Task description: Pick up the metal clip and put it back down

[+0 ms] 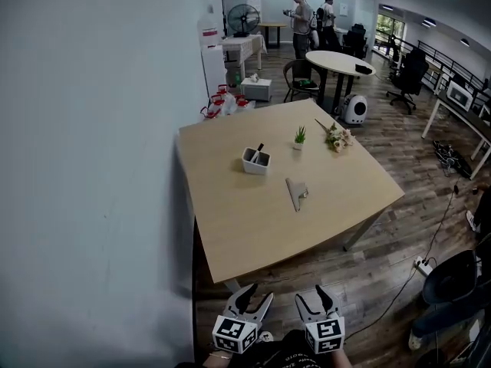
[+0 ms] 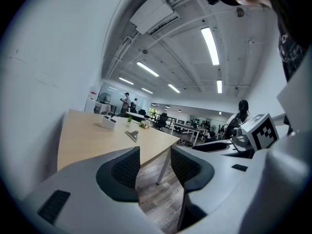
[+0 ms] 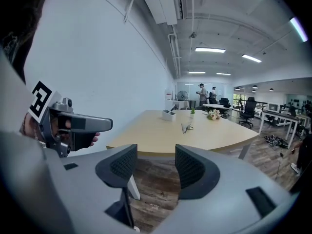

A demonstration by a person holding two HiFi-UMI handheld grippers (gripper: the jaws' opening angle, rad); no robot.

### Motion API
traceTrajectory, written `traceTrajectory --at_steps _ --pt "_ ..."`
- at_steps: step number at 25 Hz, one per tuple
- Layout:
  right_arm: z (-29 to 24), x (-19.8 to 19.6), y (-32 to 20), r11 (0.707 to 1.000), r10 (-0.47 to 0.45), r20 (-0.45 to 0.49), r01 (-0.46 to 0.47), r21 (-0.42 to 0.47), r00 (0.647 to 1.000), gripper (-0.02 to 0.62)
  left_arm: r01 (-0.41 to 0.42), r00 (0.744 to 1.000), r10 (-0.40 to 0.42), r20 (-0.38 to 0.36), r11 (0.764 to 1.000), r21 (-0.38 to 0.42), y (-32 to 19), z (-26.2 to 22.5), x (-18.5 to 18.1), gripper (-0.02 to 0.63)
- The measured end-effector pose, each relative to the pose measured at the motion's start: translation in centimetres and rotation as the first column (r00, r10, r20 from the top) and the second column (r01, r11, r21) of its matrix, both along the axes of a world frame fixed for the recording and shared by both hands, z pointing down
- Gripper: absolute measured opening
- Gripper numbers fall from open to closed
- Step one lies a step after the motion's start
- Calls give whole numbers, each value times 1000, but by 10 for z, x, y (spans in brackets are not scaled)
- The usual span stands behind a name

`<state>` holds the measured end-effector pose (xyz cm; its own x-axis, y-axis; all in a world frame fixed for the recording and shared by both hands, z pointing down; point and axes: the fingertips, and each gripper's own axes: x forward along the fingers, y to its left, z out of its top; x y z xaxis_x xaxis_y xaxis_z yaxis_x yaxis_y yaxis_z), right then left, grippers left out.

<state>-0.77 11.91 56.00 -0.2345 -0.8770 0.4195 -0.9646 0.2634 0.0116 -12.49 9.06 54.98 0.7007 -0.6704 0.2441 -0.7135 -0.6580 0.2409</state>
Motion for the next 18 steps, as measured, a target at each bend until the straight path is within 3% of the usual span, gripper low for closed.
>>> traceTrajectory --at_steps 10,18 --pt "17 13 -35 999 5 11 -5 -33 1000 252 19 999 -19 33 1000 -8 -33 15 4 201" --pt "17 39 -111 999 -43 30 44 -31 999 252 92 994 -91 59 996 -14 -90 19 20 201"
